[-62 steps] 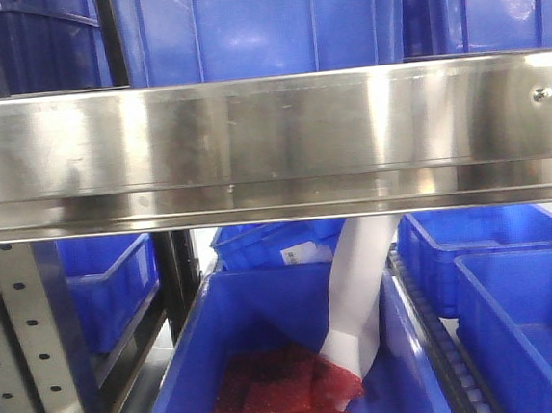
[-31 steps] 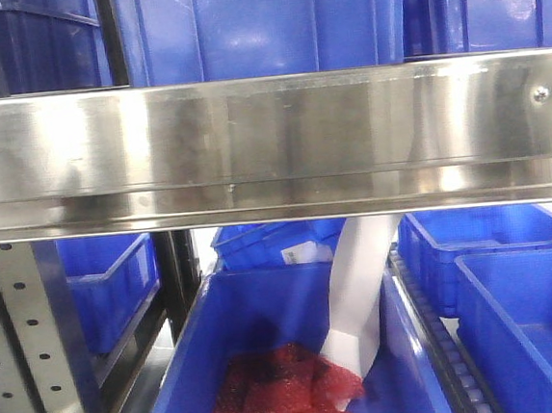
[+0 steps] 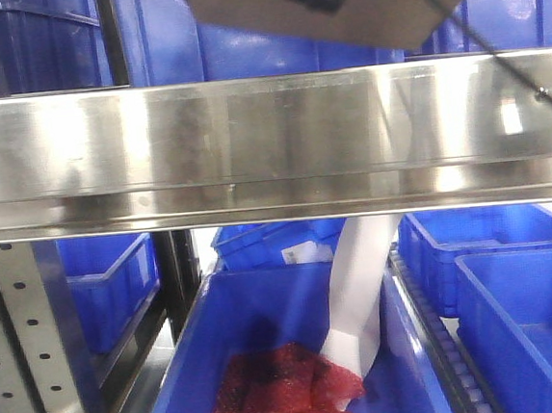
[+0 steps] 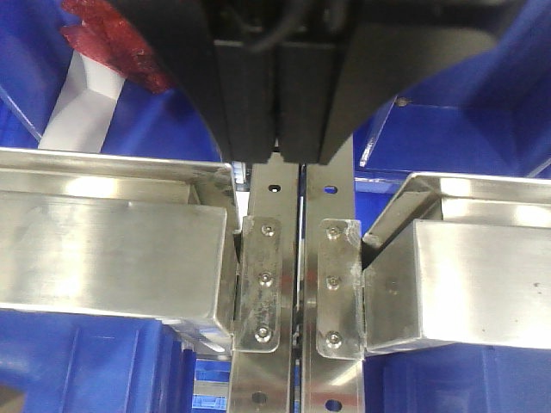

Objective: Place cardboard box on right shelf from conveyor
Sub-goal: 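Lower the box onto the upper shelf and open the right gripper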

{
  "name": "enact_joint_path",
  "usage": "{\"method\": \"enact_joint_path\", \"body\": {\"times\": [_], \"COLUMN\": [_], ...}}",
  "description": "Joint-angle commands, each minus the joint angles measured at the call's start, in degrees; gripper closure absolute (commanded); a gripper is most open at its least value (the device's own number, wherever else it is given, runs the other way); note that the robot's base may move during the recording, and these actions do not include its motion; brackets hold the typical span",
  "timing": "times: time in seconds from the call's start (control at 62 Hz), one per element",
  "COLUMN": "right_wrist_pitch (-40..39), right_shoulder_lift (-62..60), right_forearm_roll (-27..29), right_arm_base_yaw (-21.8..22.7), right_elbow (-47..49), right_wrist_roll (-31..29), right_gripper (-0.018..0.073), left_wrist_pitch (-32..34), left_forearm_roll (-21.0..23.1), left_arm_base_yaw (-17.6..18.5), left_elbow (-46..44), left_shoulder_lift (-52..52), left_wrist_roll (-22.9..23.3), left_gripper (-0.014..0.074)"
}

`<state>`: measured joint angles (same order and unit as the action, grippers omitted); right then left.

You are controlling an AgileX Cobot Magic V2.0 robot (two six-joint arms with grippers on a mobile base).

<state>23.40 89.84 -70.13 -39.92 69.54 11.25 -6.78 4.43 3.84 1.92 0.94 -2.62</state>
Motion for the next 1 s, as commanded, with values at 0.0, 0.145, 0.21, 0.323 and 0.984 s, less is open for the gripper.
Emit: {"method": "enact_joint_path", "body": {"times": [0.0, 0.145, 0.21, 0.323, 0.984], "right_wrist_pitch": [-0.06, 0.75, 0.86, 0.75, 0.6], "right_shoulder_lift": [-1.25, 0.04, 0.5, 1.23, 2.27], "right_forearm_roll": [-3.31, -3.31, -3.31, -3.31, -1.99], "right_arm_base_yaw": [-0.03, -0.03, -0.03, -0.03, -0.3], "right_elbow": [2.51, 2.51, 2.51, 2.45, 0.82], "right_wrist_roll": [-0.61, -3.64, -5.54, -8.05, -8.18], "right_gripper": [0.0545, 0.0545, 0.0545, 0.0545, 0.0382], "left_wrist_pitch": [4.88, 4.88, 4.88, 4.88, 4.88], "left_forearm_roll": [0.34, 0.34, 0.34, 0.34, 0.34], "left_arm_base_yaw": [0.31, 0.31, 0.31, 0.31, 0.31], "left_elbow": [0.35, 0.35, 0.35, 0.35, 0.35], "left_shoulder_lift": [0.31, 0.31, 0.31, 0.31, 0.31], "left_wrist_roll": [-0.01, -0.01, -0.01, -0.01, -0.01], "left_gripper": [0.0713, 0.0713, 0.0712, 0.0712, 0.0713]}}
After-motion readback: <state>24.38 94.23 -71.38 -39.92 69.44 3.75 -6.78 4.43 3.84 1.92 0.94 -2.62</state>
